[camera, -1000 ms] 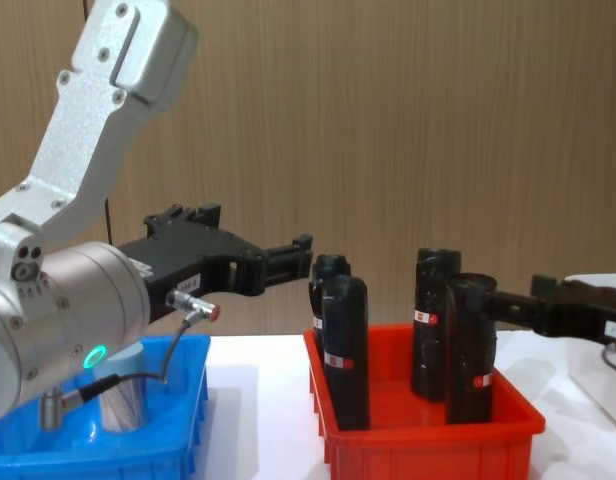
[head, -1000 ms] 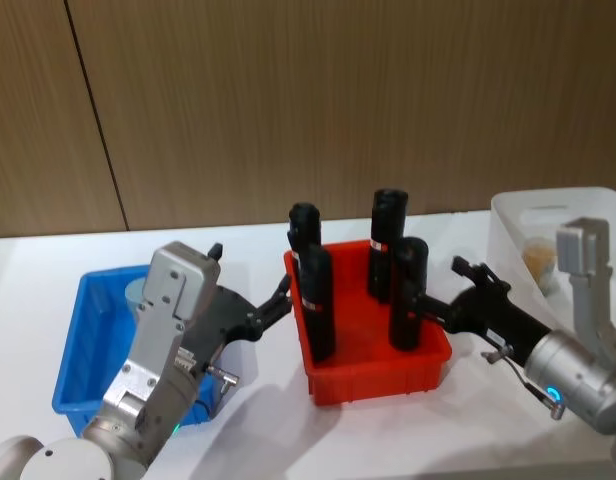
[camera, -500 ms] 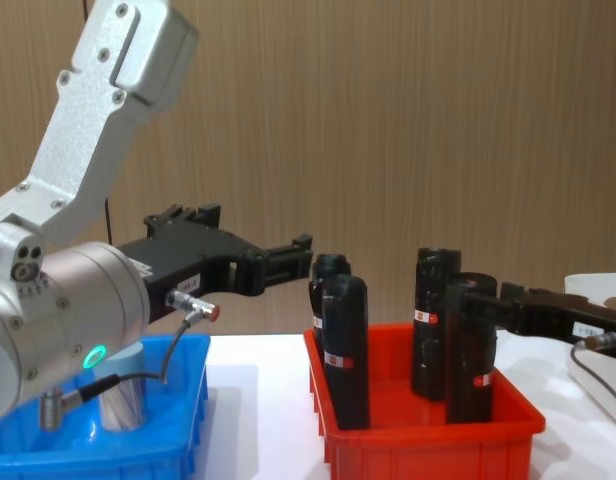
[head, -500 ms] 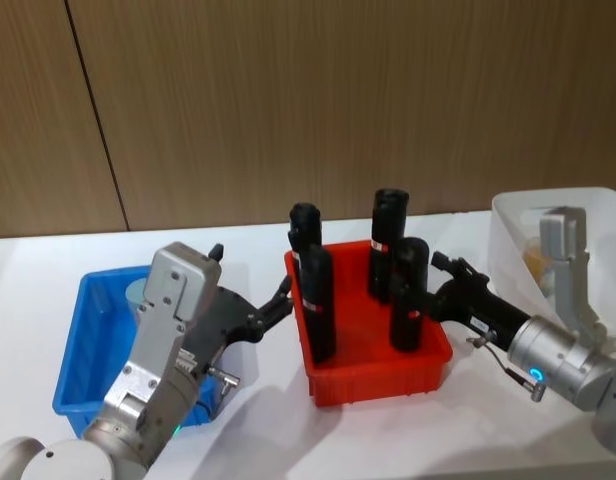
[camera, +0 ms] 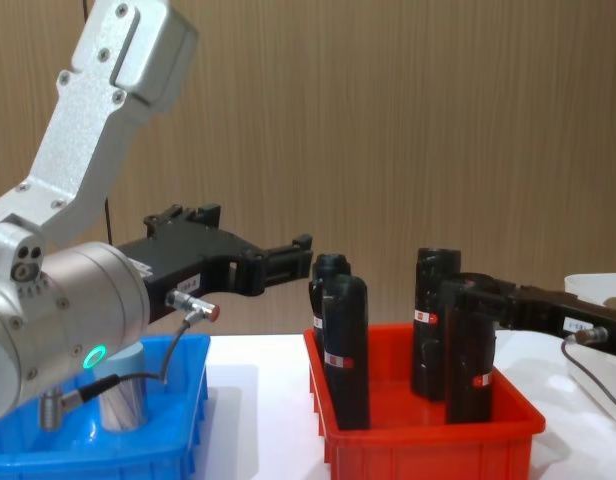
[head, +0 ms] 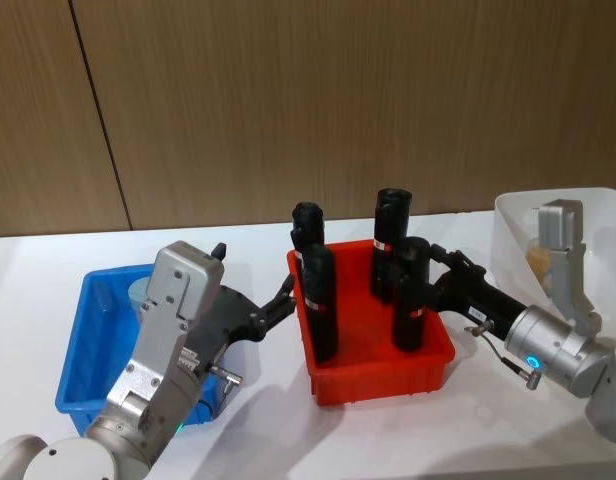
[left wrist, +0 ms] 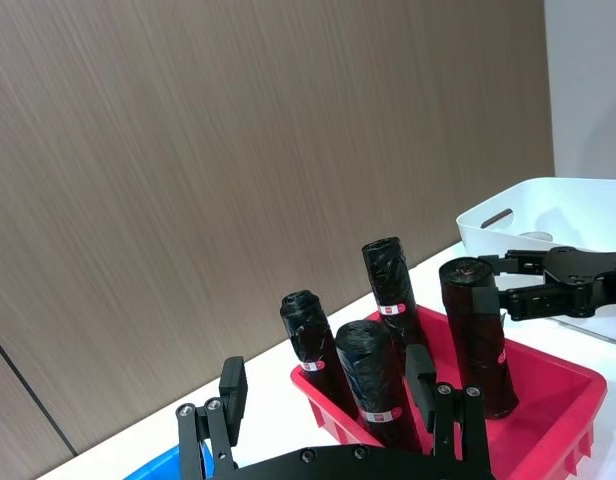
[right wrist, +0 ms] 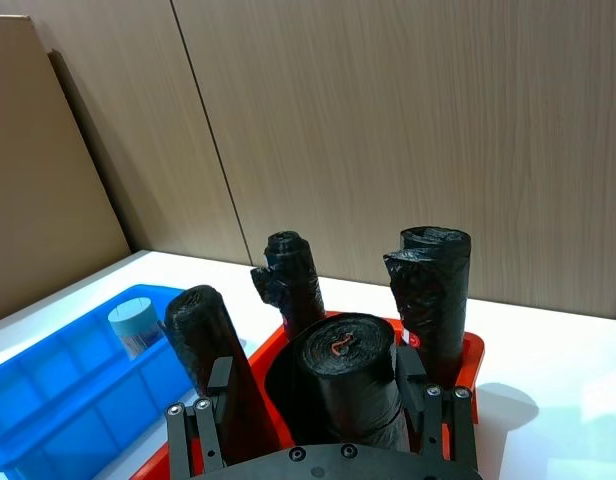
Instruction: Pick the cotton swabs from the blue box and place them into the white box.
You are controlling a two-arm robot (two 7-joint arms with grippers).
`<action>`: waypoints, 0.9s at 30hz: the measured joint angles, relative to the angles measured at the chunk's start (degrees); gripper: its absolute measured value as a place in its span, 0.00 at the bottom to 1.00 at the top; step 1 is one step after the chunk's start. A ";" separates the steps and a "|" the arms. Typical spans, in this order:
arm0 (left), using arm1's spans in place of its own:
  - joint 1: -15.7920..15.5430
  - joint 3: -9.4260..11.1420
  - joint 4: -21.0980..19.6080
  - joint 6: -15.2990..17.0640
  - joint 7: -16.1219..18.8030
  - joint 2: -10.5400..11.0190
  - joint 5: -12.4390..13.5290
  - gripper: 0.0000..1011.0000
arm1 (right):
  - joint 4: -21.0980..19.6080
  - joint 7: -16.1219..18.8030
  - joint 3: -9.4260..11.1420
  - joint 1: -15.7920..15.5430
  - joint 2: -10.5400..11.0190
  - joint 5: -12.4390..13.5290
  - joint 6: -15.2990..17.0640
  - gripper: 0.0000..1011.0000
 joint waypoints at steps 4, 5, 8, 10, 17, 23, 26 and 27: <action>0.00 0.00 0.00 0.00 0.00 0.00 0.00 0.99 | 1.47 0.61 0.01 0.89 -0.21 0.18 -0.62 0.99; 0.00 0.00 0.00 0.00 0.00 0.00 0.00 0.99 | 1.68 0.67 0.01 1.01 -0.24 0.18 -0.71 0.99; 0.00 0.00 0.00 0.00 0.00 0.00 0.00 0.99 | 2.50 0.96 0.01 1.50 -0.36 0.18 -1.09 0.99; 0.00 0.00 0.00 0.00 0.00 0.00 0.00 0.99 | 3.32 1.05 -0.01 1.94 -0.45 0.13 -1.42 0.99; 0.00 0.00 0.00 0.00 0.00 0.00 0.00 0.99 | 5.75 1.24 -0.09 3.24 -0.76 -0.21 -2.47 0.99; 0.00 0.00 0.00 0.00 0.00 0.00 0.00 0.99 | 8.58 1.50 -0.31 4.76 -1.11 -1.00 -3.62 0.99; 0.00 0.00 0.00 0.00 0.00 0.00 0.00 0.99 | 10.69 1.63 -0.58 5.85 -1.44 -1.61 -4.42 0.99; 0.00 0.00 0.00 0.00 0.00 0.00 0.00 0.99 | 10.69 1.63 -0.58 5.85 -1.44 -1.61 -4.42 0.99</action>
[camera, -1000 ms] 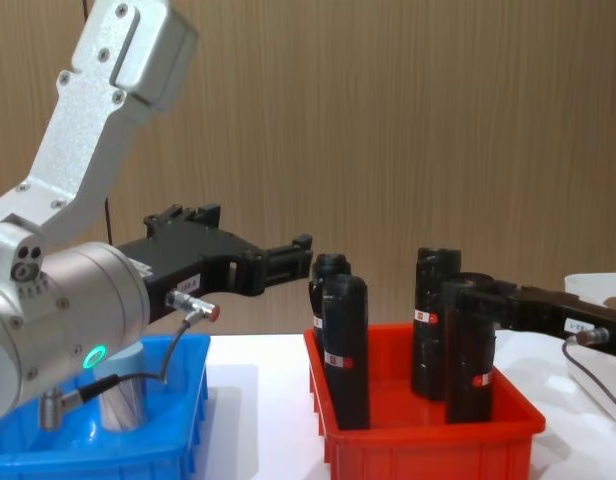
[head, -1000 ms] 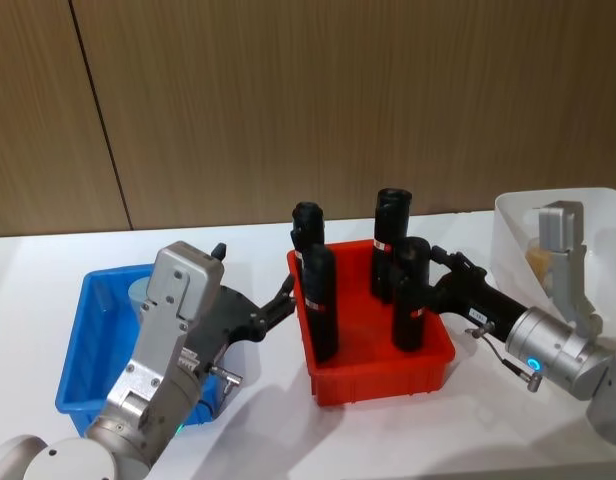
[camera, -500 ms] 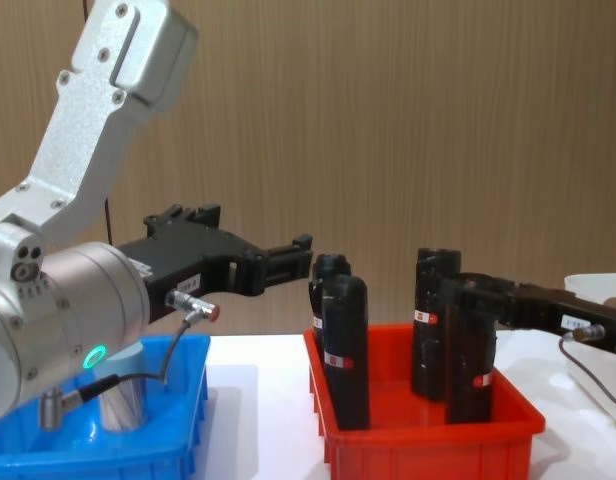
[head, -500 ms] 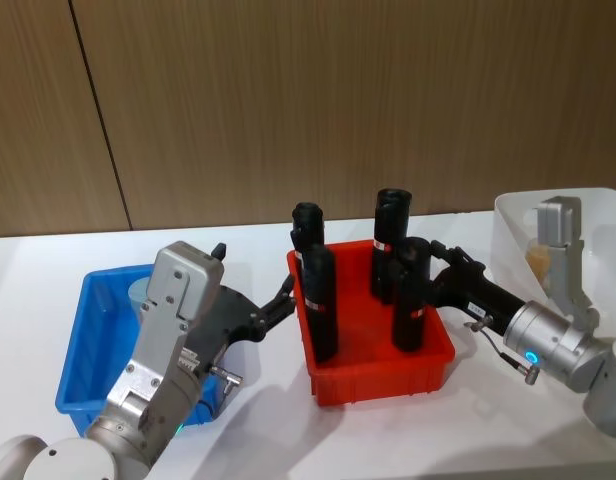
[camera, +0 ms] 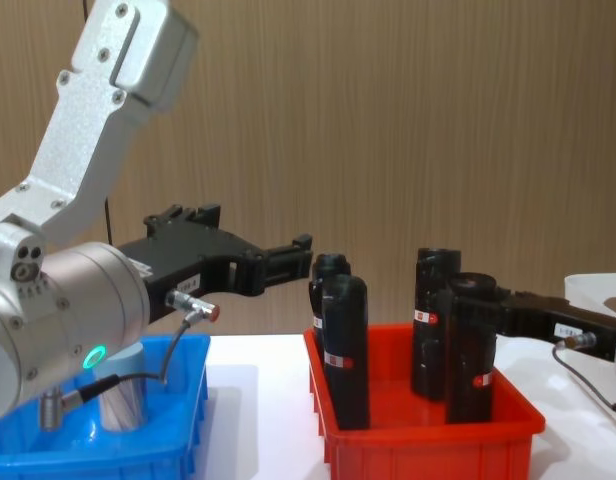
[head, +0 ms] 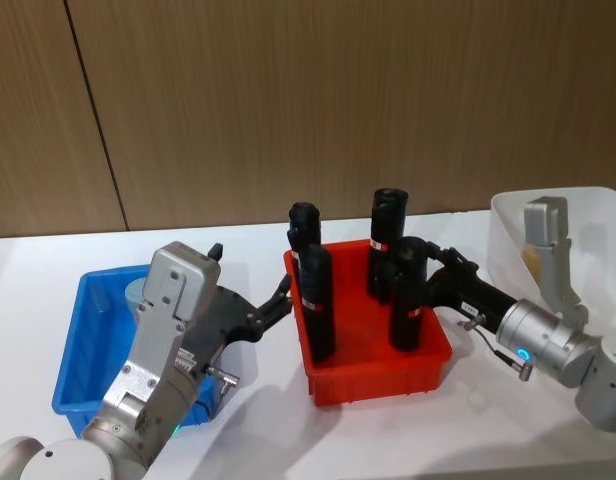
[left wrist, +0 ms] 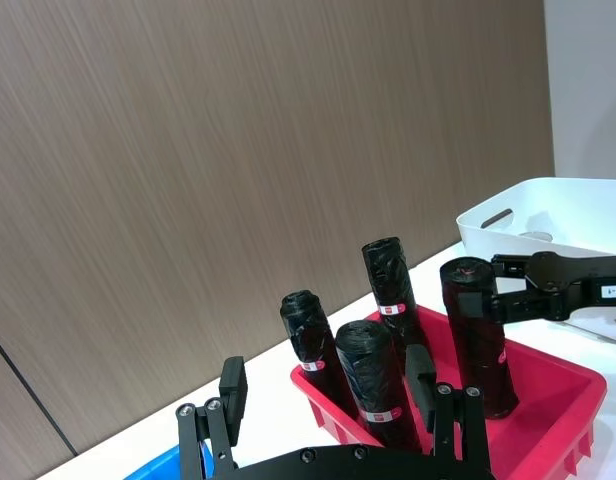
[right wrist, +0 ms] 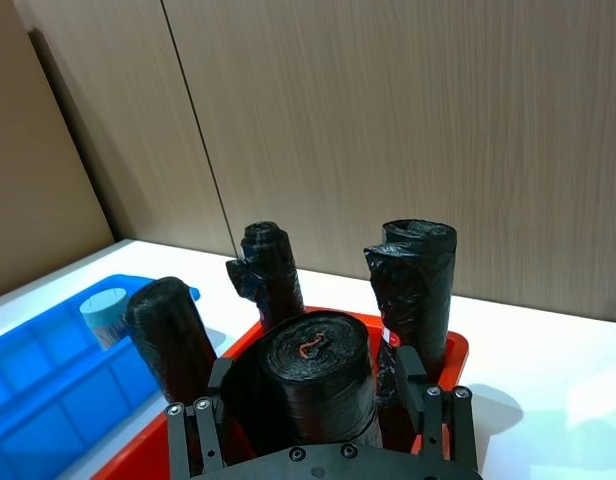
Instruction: Pick the cotton swabs from the blue box and place them into the white box.
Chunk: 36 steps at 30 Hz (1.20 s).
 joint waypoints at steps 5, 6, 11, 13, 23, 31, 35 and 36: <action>0.00 0.00 0.00 0.00 0.00 0.00 0.00 0.99 | 4.08 0.20 -0.47 2.16 -0.59 -1.13 -1.50 0.99; 0.00 0.00 0.00 0.00 0.00 0.00 0.00 0.99 | 4.57 0.21 -0.53 2.43 -0.67 -1.27 -1.70 0.99; 0.00 0.00 0.00 0.00 0.00 0.00 0.00 0.99 | 7.71 0.20 -0.86 4.12 -1.17 -2.14 -3.13 0.90; 0.00 0.00 0.00 0.00 0.00 0.00 0.00 0.99 | 9.29 0.14 -1.04 4.98 -1.44 -2.58 -3.95 0.84; 0.00 0.00 0.00 0.00 0.00 0.00 0.00 0.99 | 12.80 -0.17 -1.44 7.16 -2.09 -3.76 -6.56 0.53; 0.00 0.00 0.00 0.00 0.00 0.00 0.00 0.99 | 7.45 -0.99 -1.53 5.03 -1.42 -4.27 -6.23 0.48; 0.00 0.00 0.00 0.00 0.00 0.00 0.00 0.99 | 1.16 -1.84 -1.50 2.28 -0.50 -4.34 -4.82 0.47; 0.00 0.00 0.00 0.00 0.00 0.00 0.00 0.99 | 0.07 -2.06 -1.49 1.80 -0.33 -4.34 -4.44 0.47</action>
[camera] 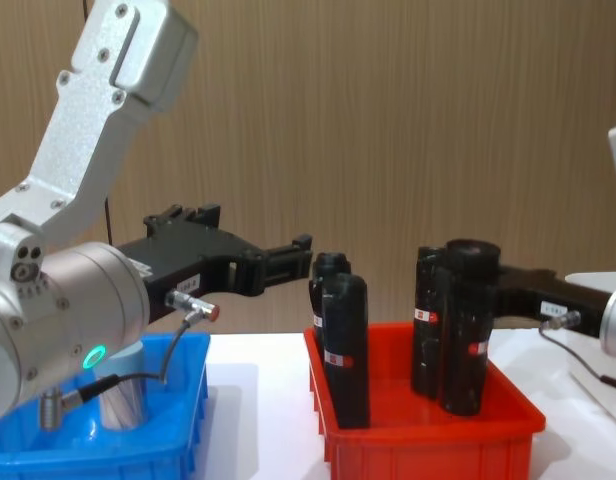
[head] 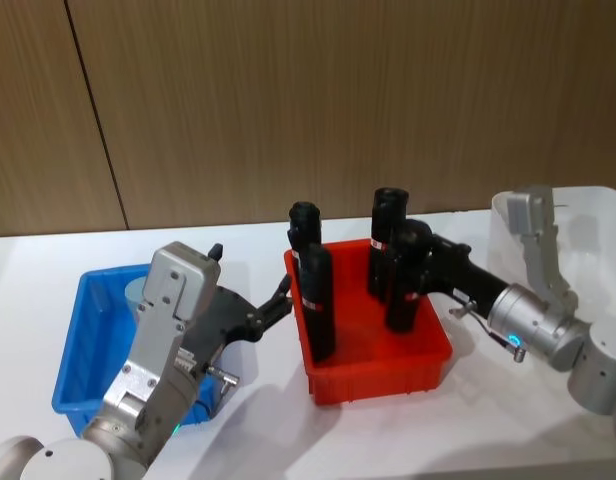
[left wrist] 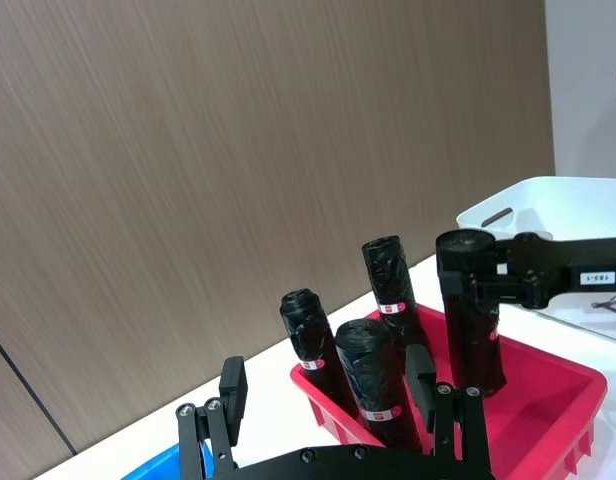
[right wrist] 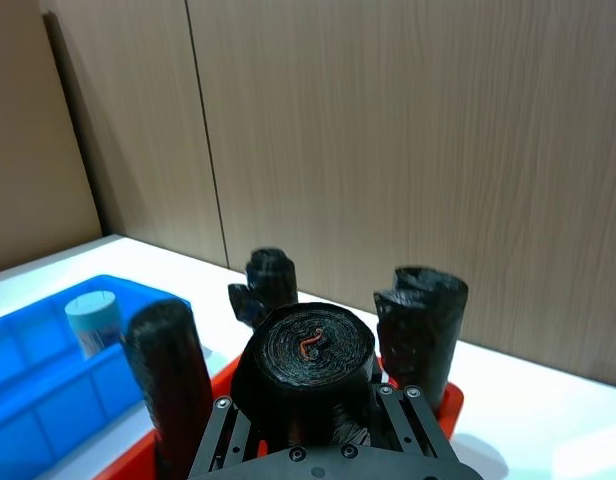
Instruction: Pick the cotton swabs from the blue box and place them into the white box.
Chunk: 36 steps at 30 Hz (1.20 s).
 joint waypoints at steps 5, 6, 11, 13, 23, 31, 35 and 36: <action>0.00 0.00 0.00 0.00 0.00 0.00 0.00 0.99 | -7.30 -1.24 0.20 -3.12 1.11 0.01 1.72 0.47; 0.00 0.00 0.00 0.00 0.00 0.00 0.00 0.99 | -8.55 -1.58 0.26 -3.65 1.32 0.02 2.14 0.47; 0.00 0.00 0.00 0.00 0.00 0.00 0.00 0.99 | -16.22 -3.64 0.62 -6.83 2.58 0.10 4.07 0.47; 0.00 0.00 0.00 0.00 0.00 0.00 0.00 0.99 | -20.26 -4.85 0.86 -8.49 3.33 0.13 5.04 0.47; 0.00 0.00 -0.01 0.00 0.00 0.00 0.00 0.99 | -35.54 -12.25 2.40 -14.70 6.57 -0.98 8.78 0.47; 0.00 0.00 0.00 0.00 0.00 0.00 0.00 0.99 | -41.82 -17.39 3.54 -17.31 8.43 -2.91 10.58 0.47; 0.00 0.00 0.00 0.00 0.00 0.00 0.00 0.99 | -44.49 -20.61 4.31 -18.47 9.46 -4.46 11.75 0.47; 0.00 0.00 0.00 0.00 0.00 0.00 0.00 0.99 | -44.81 -21.09 4.43 -18.62 9.61 -4.66 11.93 0.47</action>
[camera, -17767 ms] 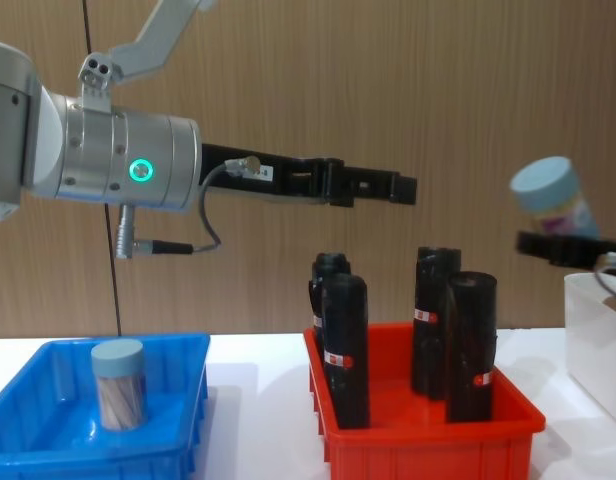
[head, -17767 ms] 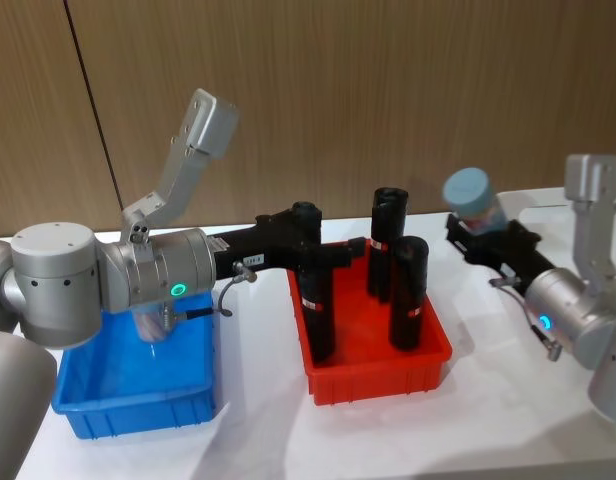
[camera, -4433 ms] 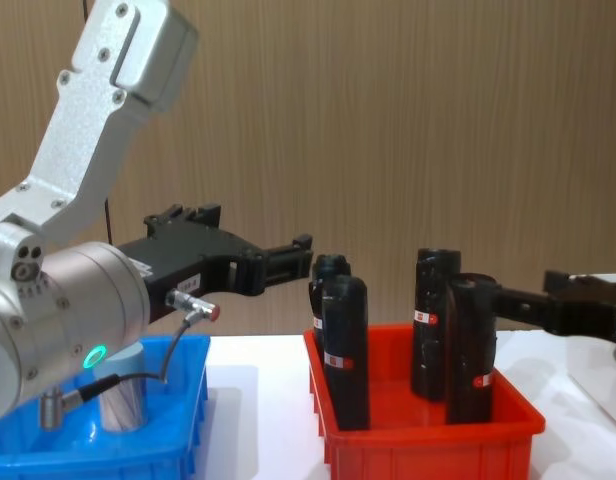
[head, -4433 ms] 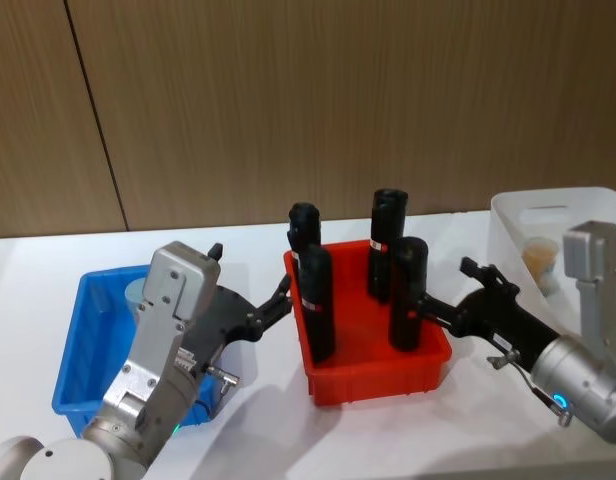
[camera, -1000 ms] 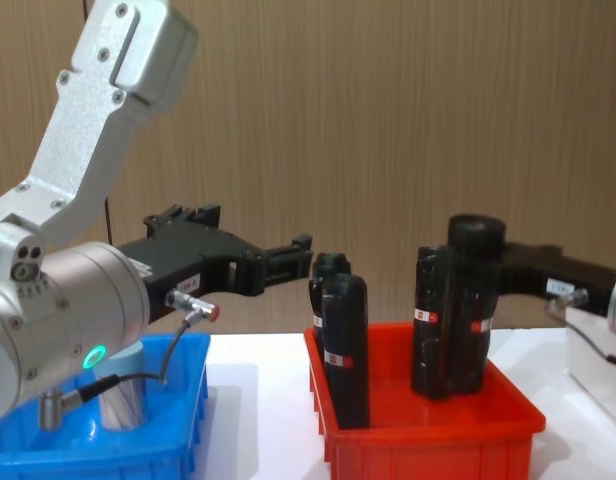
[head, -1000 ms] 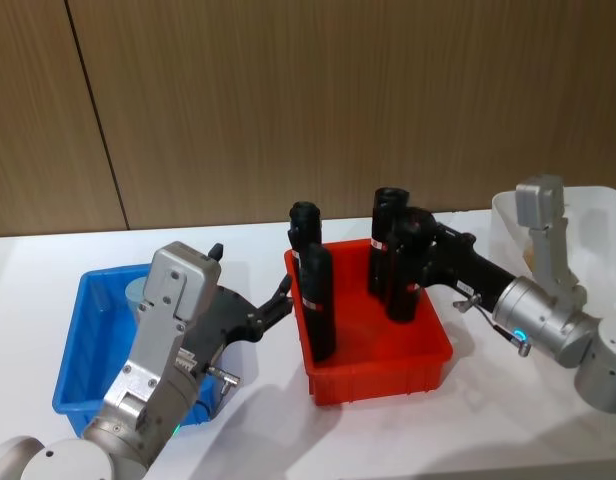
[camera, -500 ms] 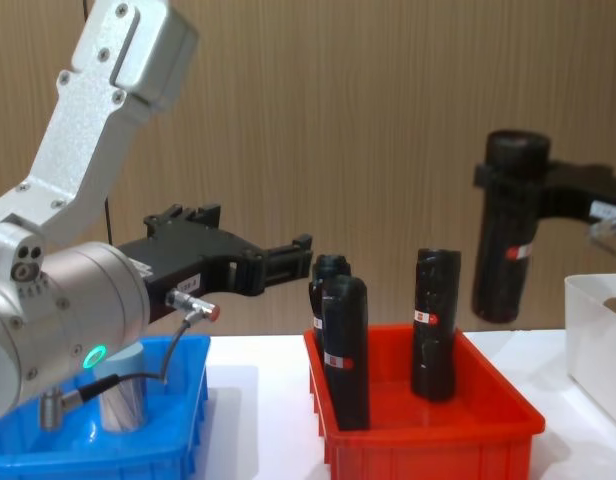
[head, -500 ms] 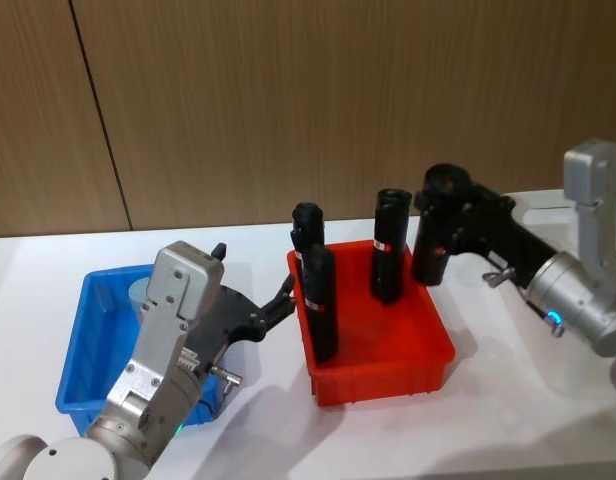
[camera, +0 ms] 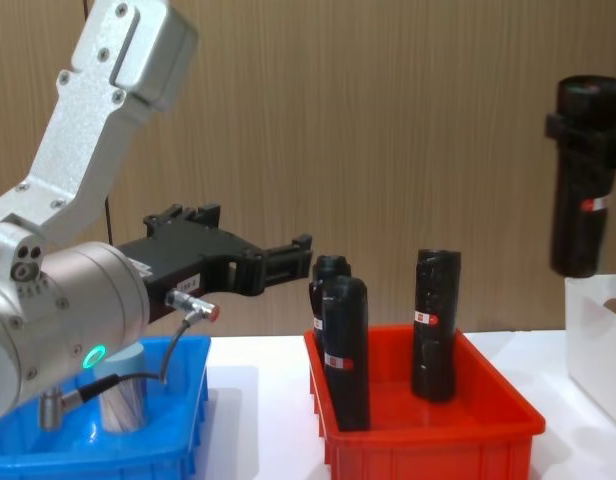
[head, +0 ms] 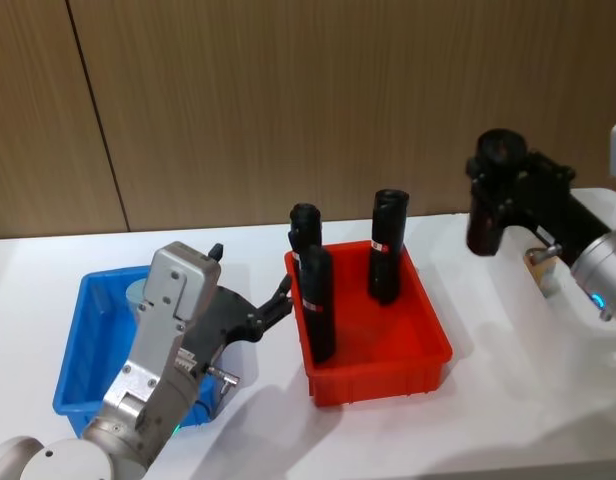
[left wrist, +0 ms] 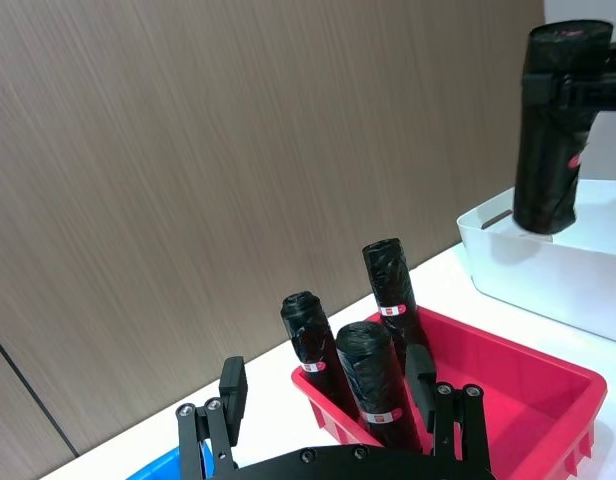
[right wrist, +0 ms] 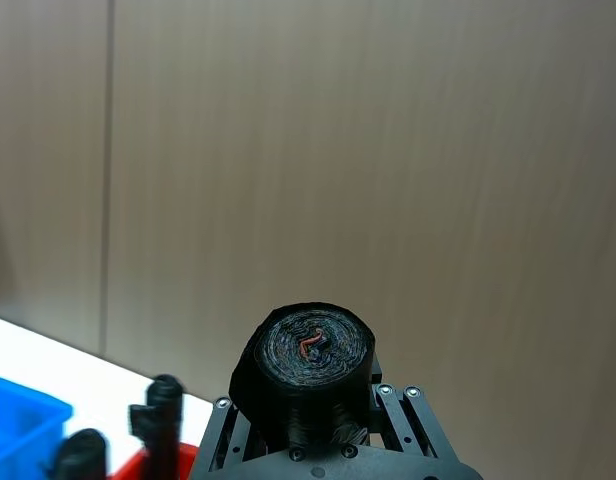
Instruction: Pick the cotton swabs from the blue box and place them into the white box.
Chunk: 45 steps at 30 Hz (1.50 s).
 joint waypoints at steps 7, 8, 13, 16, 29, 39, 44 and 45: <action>0.00 0.00 0.00 0.00 0.00 0.00 0.00 0.99 | -1.40 -4.63 1.18 -0.96 1.32 -2.29 1.81 0.47; 0.00 0.00 0.00 0.00 0.00 0.00 0.00 0.99 | -1.40 -5.06 1.36 -1.03 1.48 -2.53 1.99 0.47; 0.00 0.00 0.00 0.00 0.00 0.00 0.00 0.99 | -0.37 -7.61 2.18 -1.15 2.12 -3.56 2.93 0.47; 0.00 0.00 0.00 0.00 0.00 0.00 0.00 0.99 | 0.90 -8.80 2.60 -1.08 2.41 -3.90 3.28 0.47; 0.00 0.00 0.00 0.00 0.00 0.00 0.00 0.99 | 4.96 -10.77 3.73 -0.33 2.93 -4.16 3.63 0.57; 0.00 0.00 0.00 0.00 0.00 0.00 0.00 0.99 | 6.02 -10.84 4.32 -0.36 3.21 -3.60 3.22 0.87; 0.00 0.00 0.00 0.00 0.00 0.00 0.00 0.99 | 6.24 -10.84 4.51 -0.46 3.29 -3.45 3.11 0.99; 0.00 0.00 0.00 0.00 0.00 0.00 0.00 0.99 | 6.26 -10.84 4.53 -0.47 3.30 -3.44 3.10 0.99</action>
